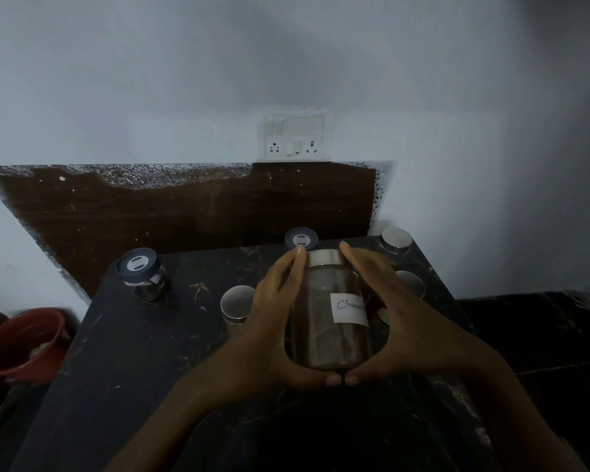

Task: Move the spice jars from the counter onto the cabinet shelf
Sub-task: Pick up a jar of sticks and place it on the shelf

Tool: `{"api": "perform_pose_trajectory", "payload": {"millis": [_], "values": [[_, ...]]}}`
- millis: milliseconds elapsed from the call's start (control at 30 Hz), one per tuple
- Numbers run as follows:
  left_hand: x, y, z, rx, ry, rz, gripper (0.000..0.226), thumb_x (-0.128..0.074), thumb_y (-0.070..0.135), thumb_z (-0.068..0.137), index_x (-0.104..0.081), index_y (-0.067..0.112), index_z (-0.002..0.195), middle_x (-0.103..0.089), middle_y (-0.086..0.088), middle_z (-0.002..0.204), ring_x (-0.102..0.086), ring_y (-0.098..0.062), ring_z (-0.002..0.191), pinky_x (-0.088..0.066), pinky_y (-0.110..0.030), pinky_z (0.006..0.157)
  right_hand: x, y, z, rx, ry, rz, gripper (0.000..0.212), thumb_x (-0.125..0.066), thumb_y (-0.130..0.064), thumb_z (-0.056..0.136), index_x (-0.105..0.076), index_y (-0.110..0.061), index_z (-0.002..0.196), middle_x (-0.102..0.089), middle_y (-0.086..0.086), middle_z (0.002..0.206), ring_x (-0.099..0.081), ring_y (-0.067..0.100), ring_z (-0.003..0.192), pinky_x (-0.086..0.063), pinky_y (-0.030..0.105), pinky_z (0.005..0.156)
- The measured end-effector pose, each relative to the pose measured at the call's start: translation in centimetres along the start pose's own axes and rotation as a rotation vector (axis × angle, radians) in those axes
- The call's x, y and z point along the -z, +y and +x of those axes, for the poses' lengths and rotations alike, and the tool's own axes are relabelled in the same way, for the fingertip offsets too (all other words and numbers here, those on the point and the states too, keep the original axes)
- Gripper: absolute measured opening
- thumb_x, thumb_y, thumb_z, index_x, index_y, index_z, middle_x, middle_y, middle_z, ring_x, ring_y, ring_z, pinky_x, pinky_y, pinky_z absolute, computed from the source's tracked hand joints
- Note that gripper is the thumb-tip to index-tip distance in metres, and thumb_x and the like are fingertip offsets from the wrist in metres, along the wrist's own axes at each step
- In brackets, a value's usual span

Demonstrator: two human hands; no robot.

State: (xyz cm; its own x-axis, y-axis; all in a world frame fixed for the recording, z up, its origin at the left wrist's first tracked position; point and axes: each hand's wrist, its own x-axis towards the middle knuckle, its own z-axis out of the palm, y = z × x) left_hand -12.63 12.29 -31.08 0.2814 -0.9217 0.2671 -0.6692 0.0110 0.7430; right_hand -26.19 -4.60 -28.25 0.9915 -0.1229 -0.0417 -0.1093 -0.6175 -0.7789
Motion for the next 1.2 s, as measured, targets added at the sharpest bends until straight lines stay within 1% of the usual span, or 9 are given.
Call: {"api": "perform_pose_trajectory", "payload": {"millis": [100,233,400,567,633,767,967,1100,1200], "values": [[0.3,0.1,0.1,0.018,0.024,-0.155,0.124,-0.084,0.042,0.054,0.002,0.038,0.143,-0.005,0.027,0.148,-0.015,0.005,0.138,-0.04,-0.017,0.102,0.7,0.0,-0.3,0.005,-0.01,0.028,0.131,-0.09,-0.031,0.05,0.009,-0.06,0.131,-0.004,-0.054,0.124,-0.016,-0.038,0.108,-0.027,-0.011,0.081],[0.5,0.0,-0.2,0.036,0.006,-0.303,0.124,-0.087,0.026,0.054,-0.001,0.038,0.144,-0.007,0.032,0.147,-0.018,0.009,0.137,-0.043,-0.015,0.096,1.4,0.1,-0.3,0.004,-0.035,0.054,0.128,-0.09,-0.029,0.049,0.002,-0.06,0.132,-0.01,-0.055,0.125,-0.019,-0.034,0.113,-0.031,-0.006,0.085],[1.2,0.1,0.3,0.021,-0.057,-0.189,0.126,-0.082,0.045,0.053,0.006,0.05,0.143,0.013,0.035,0.148,0.001,0.009,0.14,-0.029,-0.012,0.108,1.3,-0.2,0.4,0.039,0.002,-0.02,0.121,-0.088,-0.037,0.047,-0.003,-0.058,0.13,-0.01,-0.06,0.117,-0.02,-0.036,0.109,-0.03,-0.009,0.08],[2.5,0.4,1.1,0.022,-0.011,-0.175,0.12,-0.087,0.037,0.051,-0.01,0.04,0.144,-0.01,0.03,0.148,-0.024,0.006,0.136,-0.044,-0.017,0.099,2.3,-0.4,0.7,0.064,-0.007,-0.05,0.13,-0.088,-0.041,0.048,0.008,-0.063,0.133,0.0,-0.049,0.136,-0.01,-0.026,0.125,-0.027,0.004,0.098],[2.9,0.9,1.6,0.01,0.009,-0.168,0.12,-0.087,0.036,0.051,-0.012,0.038,0.145,-0.013,0.029,0.146,-0.026,0.005,0.134,-0.046,-0.018,0.096,3.1,-0.7,1.0,0.062,-0.02,-0.077,0.129,-0.087,-0.041,0.05,0.01,-0.063,0.132,0.001,-0.052,0.132,-0.01,-0.028,0.121,-0.027,0.004,0.096],[4.6,1.9,3.2,-0.031,0.038,-0.09,0.12,-0.087,0.03,0.051,-0.012,0.034,0.145,-0.015,0.027,0.145,-0.021,0.016,0.131,-0.037,-0.001,0.09,4.9,-2.4,2.3,0.11,0.037,-0.218,0.126,-0.085,-0.045,0.05,0.008,-0.058,0.134,0.001,-0.054,0.125,-0.01,-0.033,0.114,-0.03,-0.003,0.088],[9.6,3.9,6.7,-0.144,0.133,0.193,0.126,-0.081,0.058,0.047,-0.007,0.04,0.147,-0.01,0.028,0.148,-0.014,0.011,0.136,-0.02,0.002,0.101,9.3,-6.4,4.2,0.249,0.179,-0.318,0.122,-0.082,-0.056,0.046,-0.001,-0.054,0.137,-0.015,-0.034,0.138,-0.036,-0.003,0.122,-0.042,0.027,0.102],[13.7,6.4,10.2,-0.267,0.196,0.26,0.123,-0.083,0.056,0.05,-0.009,0.04,0.147,-0.011,0.028,0.148,-0.017,0.006,0.138,-0.031,-0.012,0.107,13.4,-9.6,6.0,0.379,0.299,-0.455,0.122,-0.083,-0.053,0.049,-0.001,-0.05,0.14,-0.012,-0.036,0.136,-0.044,-0.005,0.108,-0.045,0.011,0.088],[16.6,8.3,12.6,-0.349,0.246,0.383,0.124,-0.079,0.061,0.05,-0.006,0.039,0.148,-0.008,0.024,0.151,-0.015,0.0,0.141,-0.034,-0.031,0.111,16.2,-11.9,7.2,0.475,0.381,-0.538,0.126,-0.087,-0.047,0.05,-0.002,-0.043,0.143,-0.013,-0.029,0.138,-0.049,0.001,0.102,-0.045,0.01,0.086]]}}
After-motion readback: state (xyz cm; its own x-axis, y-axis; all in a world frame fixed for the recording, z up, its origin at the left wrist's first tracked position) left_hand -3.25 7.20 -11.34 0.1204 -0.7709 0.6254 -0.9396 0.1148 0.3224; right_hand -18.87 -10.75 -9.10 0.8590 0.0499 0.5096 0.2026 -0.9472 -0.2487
